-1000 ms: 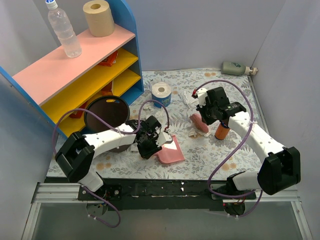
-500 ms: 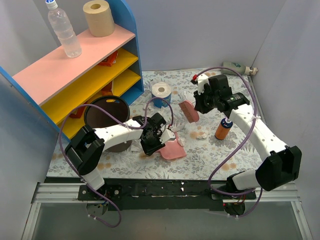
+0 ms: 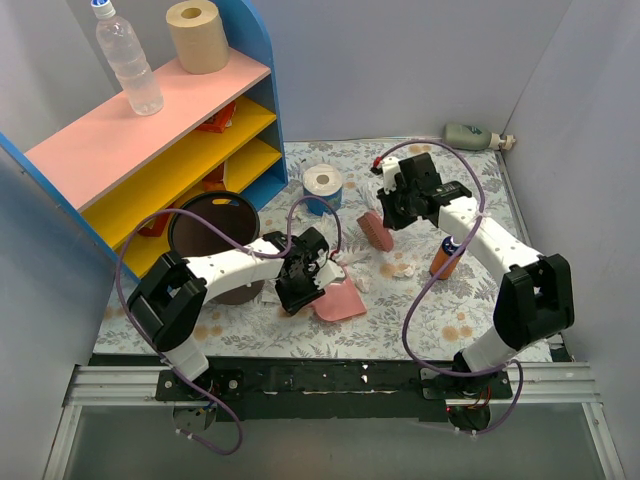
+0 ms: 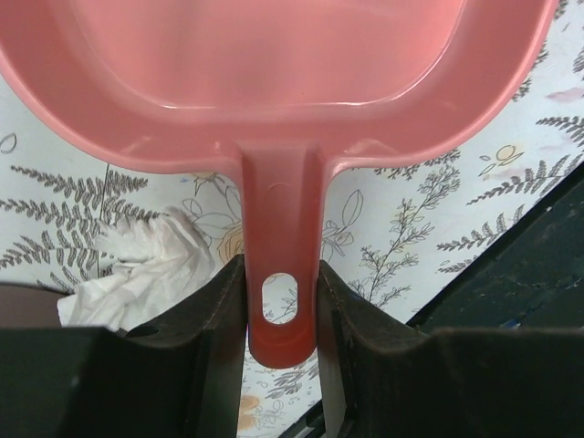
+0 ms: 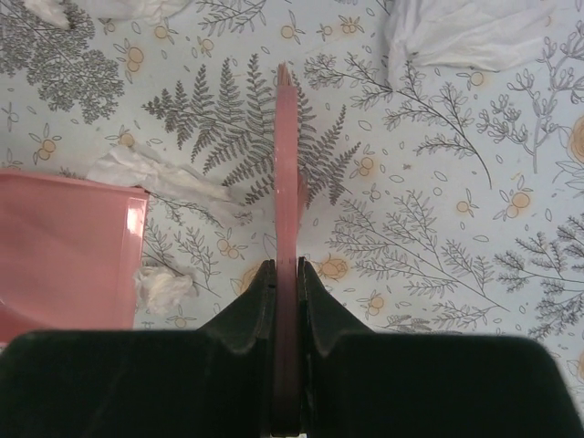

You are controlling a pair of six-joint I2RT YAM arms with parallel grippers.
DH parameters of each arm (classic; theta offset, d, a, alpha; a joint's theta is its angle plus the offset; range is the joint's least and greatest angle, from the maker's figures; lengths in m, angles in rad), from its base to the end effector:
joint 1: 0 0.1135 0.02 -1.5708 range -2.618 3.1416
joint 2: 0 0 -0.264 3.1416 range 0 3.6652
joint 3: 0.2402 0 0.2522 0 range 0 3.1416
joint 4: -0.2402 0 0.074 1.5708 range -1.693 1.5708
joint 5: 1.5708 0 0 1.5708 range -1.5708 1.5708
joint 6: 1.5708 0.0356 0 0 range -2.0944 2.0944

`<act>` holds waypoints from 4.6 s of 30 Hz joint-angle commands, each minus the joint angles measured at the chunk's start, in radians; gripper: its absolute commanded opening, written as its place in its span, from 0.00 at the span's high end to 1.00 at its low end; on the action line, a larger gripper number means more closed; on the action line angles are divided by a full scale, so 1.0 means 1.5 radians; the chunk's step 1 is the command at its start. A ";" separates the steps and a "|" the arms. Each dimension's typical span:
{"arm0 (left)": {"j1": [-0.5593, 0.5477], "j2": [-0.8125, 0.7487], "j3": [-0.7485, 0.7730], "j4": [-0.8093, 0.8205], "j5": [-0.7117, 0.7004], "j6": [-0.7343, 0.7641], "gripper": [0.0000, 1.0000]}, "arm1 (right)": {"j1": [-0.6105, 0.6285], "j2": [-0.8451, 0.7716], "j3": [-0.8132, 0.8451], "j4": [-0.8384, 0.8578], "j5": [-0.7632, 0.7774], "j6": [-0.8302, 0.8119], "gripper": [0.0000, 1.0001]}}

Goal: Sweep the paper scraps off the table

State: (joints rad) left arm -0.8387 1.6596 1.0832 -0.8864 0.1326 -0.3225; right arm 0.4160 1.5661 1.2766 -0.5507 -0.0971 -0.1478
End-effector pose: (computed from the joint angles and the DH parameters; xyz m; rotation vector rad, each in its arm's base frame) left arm 0.1925 -0.2213 0.1846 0.8054 3.0069 -0.2651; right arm 0.3130 0.1420 0.2836 -0.7162 2.3114 0.2402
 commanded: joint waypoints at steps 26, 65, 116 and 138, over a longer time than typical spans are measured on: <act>0.052 0.037 0.070 0.005 -0.023 0.002 1.00 | 0.026 -0.158 -0.035 -0.077 -0.159 -0.044 0.99; -0.013 0.149 0.172 -0.018 0.046 0.035 1.00 | -0.001 -0.108 -0.053 -0.122 -0.272 0.112 0.99; 0.044 -0.086 0.204 -0.042 0.107 0.075 1.00 | -0.164 -0.148 -0.031 -0.063 -0.026 0.029 0.99; 0.171 -0.152 0.411 -0.203 0.063 0.027 1.00 | -0.169 -0.072 -0.082 -0.052 -0.086 0.067 0.99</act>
State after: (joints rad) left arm -0.6201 1.5085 1.6619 -1.1549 0.2592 -0.2642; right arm 0.1673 1.4364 1.1793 -0.6754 -0.1909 -0.0731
